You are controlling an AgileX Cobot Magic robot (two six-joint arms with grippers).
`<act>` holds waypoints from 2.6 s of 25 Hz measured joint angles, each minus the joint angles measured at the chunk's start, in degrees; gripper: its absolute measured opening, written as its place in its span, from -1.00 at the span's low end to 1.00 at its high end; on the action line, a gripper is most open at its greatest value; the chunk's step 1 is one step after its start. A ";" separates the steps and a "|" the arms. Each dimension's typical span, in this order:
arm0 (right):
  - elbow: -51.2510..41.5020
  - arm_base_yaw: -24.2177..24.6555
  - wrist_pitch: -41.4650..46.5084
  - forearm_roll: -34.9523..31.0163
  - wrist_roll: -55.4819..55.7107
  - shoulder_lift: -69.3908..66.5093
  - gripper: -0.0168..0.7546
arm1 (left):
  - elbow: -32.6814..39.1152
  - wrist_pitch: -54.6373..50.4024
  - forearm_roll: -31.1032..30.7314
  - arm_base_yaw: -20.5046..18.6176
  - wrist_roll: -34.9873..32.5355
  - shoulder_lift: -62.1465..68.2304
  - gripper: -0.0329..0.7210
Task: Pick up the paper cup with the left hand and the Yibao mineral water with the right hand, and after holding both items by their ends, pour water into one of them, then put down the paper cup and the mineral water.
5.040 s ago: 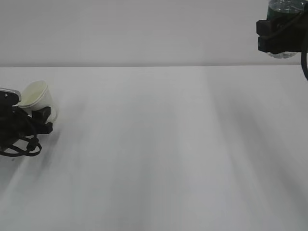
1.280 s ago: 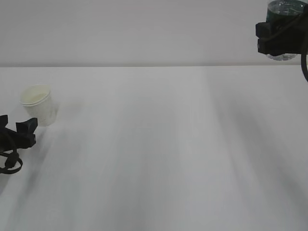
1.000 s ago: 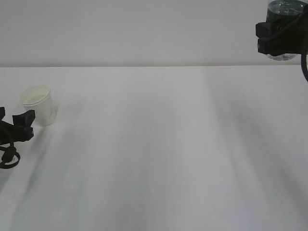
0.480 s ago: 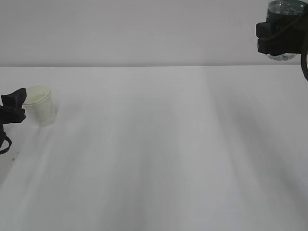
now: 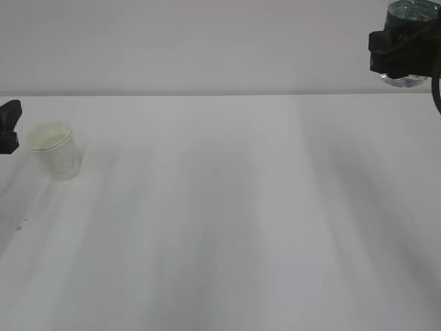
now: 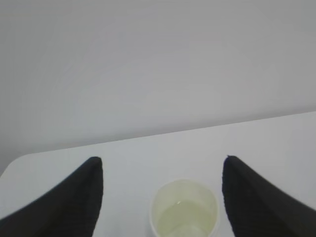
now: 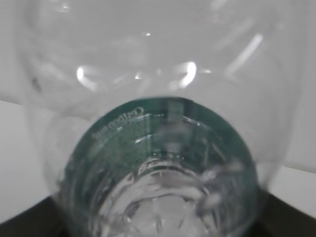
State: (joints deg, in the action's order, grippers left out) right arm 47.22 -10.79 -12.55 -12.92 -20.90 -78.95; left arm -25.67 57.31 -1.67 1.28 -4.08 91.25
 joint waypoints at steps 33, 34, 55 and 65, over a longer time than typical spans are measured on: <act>0.00 0.00 0.43 -2.48 -2.81 0.00 0.22 | 0.23 -20.65 -3.16 0.00 0.00 -23.54 0.47; 0.00 0.00 0.43 -2.48 -2.81 0.00 0.22 | 0.23 -20.92 -3.18 0.00 0.00 -23.98 0.47; 0.00 0.00 -2.54 -1.45 -2.81 -8.00 0.22 | 0.35 -24.22 -3.18 0.00 0.00 -25.43 0.47; 0.00 0.00 -6.96 -1.45 -2.81 -11.61 0.22 | 0.35 -24.93 -3.18 0.00 0.00 -25.43 0.47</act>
State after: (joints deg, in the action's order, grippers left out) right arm 47.22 -10.79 -19.50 -14.37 -23.71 -90.56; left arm -25.33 32.38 -4.86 1.28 -4.08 65.82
